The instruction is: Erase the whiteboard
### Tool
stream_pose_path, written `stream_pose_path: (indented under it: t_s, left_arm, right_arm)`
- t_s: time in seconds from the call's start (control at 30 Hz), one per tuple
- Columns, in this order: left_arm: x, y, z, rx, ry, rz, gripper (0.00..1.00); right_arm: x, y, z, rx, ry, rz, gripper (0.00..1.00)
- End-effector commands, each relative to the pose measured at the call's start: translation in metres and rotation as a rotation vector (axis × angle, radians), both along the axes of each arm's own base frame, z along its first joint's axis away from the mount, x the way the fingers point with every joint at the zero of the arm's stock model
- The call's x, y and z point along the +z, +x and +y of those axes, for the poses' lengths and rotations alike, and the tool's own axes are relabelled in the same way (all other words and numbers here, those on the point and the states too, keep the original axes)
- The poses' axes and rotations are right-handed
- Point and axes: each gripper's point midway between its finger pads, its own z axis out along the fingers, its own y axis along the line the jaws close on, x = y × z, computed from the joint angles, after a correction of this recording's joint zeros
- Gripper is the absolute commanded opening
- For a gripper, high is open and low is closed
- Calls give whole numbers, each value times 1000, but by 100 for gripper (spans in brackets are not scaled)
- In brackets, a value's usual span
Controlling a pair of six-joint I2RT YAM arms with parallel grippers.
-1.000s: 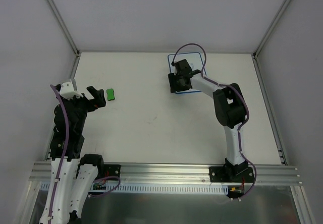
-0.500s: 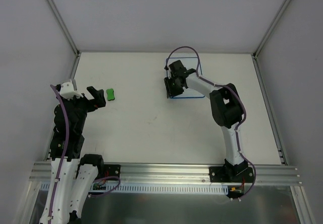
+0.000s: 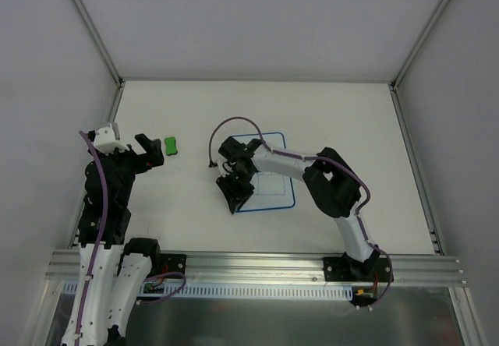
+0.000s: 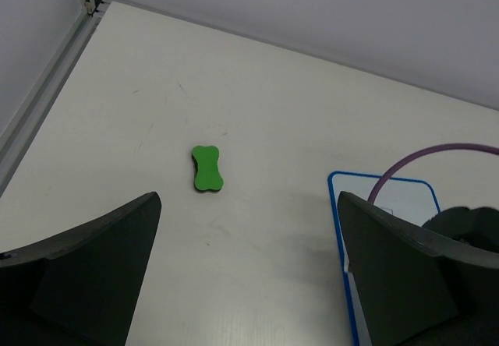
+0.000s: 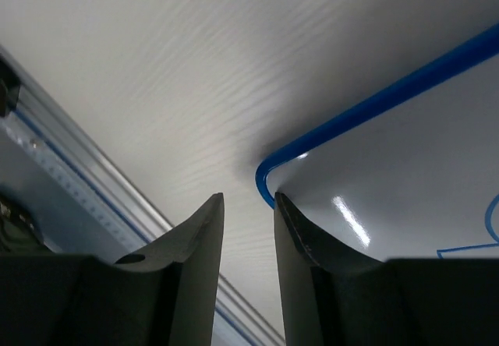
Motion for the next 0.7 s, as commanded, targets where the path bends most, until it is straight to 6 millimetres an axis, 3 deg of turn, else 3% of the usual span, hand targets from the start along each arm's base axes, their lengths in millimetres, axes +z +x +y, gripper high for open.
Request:
stream_pose_path:
  t_s: [0.0,0.1,0.13,0.23,0.27,0.33,0.37,0.43,0.47,0.57,0.67]
  left_arm:
    - [5,1,5,26,12,-29,99]
    - [5,1,5,29,10,-31,99]
    - [6,1,6,31,10,-33,99]
    - [4,2,7,42,10,-25,99]
    - [3,2,8,45,8,-22,99]
    - [3,3,9,55,4,-20,99]
    - [3,3,9,57,2,-15,99]
    - [2,4,10,60,-2,-7,99]
    - [2,5,10,62,-3,-1,99]
    - [0,7,9,60,-8,19,99]
    - [-5,10,7,55,-14,41,99]
  right_arm:
    - [32,-52,2,114,29,63,36]
    - [49,-42,10,118,48,-60,37]
    - [64,-33,13,106,77,-119,38]
    - [91,4,13,28,110,-283,40]
    - [110,20,6,-23,135,-347,43]
    - [127,43,-4,-98,157,-429,45]
    - [134,65,-27,-186,122,-493,46]
    - [131,85,-55,-293,67,-534,47]
    - [127,104,-81,-400,30,-529,47]
    - [97,117,-138,-550,-38,-472,46]
    - [71,114,-171,-665,-52,-412,46]
